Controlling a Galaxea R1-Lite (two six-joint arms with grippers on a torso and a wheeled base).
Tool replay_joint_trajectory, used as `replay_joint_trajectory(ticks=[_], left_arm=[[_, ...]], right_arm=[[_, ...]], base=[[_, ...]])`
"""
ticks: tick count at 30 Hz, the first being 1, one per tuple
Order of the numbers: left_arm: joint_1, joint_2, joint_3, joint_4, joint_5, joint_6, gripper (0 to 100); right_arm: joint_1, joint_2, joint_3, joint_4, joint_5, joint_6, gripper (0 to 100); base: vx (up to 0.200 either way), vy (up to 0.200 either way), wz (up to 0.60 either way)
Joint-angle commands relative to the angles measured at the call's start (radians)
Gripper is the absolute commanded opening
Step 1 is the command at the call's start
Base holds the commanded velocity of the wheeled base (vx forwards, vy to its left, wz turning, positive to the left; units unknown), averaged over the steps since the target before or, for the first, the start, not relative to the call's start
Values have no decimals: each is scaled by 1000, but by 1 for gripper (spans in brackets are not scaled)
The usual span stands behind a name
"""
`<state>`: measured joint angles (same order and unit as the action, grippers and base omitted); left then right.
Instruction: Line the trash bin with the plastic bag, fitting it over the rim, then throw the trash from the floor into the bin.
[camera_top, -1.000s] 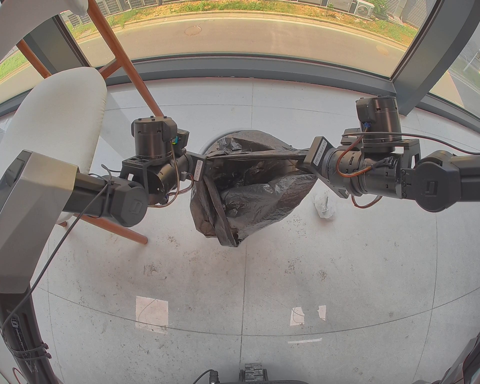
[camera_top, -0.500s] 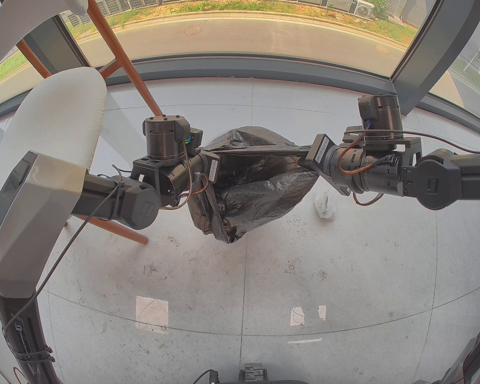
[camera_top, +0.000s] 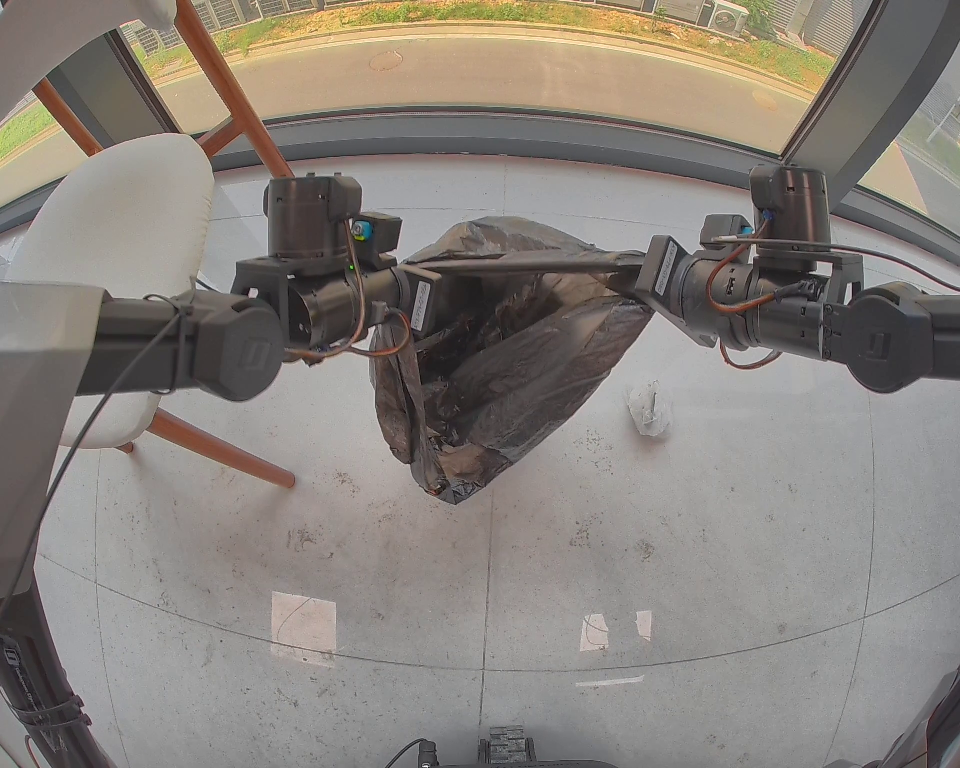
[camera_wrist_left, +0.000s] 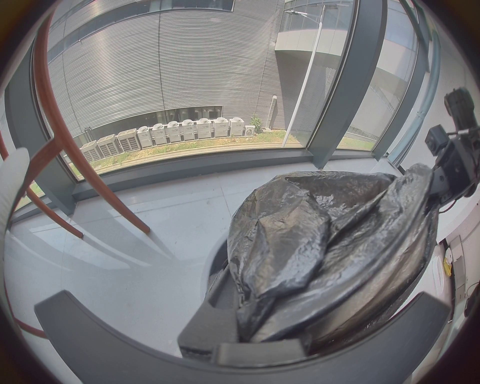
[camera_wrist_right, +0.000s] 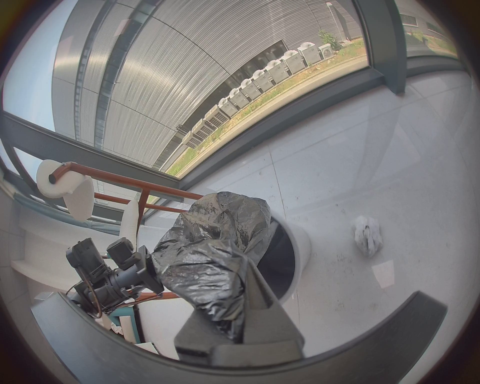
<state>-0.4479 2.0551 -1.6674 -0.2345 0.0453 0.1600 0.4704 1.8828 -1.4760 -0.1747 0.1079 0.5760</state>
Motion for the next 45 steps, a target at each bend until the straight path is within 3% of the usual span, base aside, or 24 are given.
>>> replay_joint_trajectory(ticks=[1,10,17,31,32,41,45], left_arm=[[15,-15,-117,69,-30,0,0],[40,71,-213,52,-51,-8,0],[31,82,-199,55,-50,-93,0],[31,125,-201,32,-51,-117,0],[31,125,-196,23,-51,-117,0],[34,131,-199,20,-48,-108,0],[31,131,-219,21,-50,-112,0]], right_arm=[[-23,70,-109,-3,16,-19,0],[-42,159,-173,-81,13,-31,0],[-111,173,-161,-91,16,-125,0],[-128,191,-153,-105,15,-128,0],[-131,194,-158,-105,15,-130,100],[-138,185,-107,-106,15,-146,100],[-136,108,23,-105,30,-209,100]], base=[[0,0,0],[0,0,0],[0,0,0],[0,0,0],[0,0,0],[0,0,0],[0,0,0]])
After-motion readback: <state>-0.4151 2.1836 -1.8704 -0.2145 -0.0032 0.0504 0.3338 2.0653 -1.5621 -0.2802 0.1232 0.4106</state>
